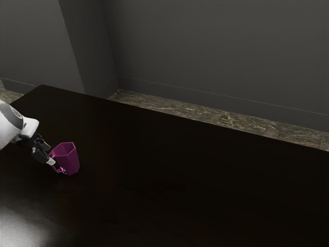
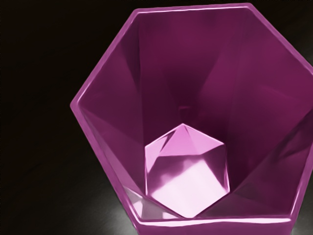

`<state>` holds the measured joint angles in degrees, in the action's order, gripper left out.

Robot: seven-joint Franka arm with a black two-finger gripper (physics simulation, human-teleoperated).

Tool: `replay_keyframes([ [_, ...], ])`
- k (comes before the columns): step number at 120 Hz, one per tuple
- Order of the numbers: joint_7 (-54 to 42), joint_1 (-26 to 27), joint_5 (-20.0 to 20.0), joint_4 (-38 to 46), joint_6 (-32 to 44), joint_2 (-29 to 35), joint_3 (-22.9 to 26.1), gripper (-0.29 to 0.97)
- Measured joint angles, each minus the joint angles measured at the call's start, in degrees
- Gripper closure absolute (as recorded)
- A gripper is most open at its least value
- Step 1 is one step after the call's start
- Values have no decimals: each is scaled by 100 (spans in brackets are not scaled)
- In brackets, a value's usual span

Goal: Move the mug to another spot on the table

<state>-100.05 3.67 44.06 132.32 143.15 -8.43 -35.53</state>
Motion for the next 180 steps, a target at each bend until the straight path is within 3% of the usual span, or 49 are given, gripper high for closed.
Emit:
replay_keyframes([
  [39, -448, 14, 643, 146, 37, -44, 36, 0],
  [71, -473, 23, 808, 182, 69, -55, 43, 4],
  [124, -388, 27, 832, 165, 73, -126, 85, 37],
  [149, -368, 32, 840, 163, 86, -122, 126, 61],
  [180, -396, 16, 856, 160, 126, 240, 321, 66],
])
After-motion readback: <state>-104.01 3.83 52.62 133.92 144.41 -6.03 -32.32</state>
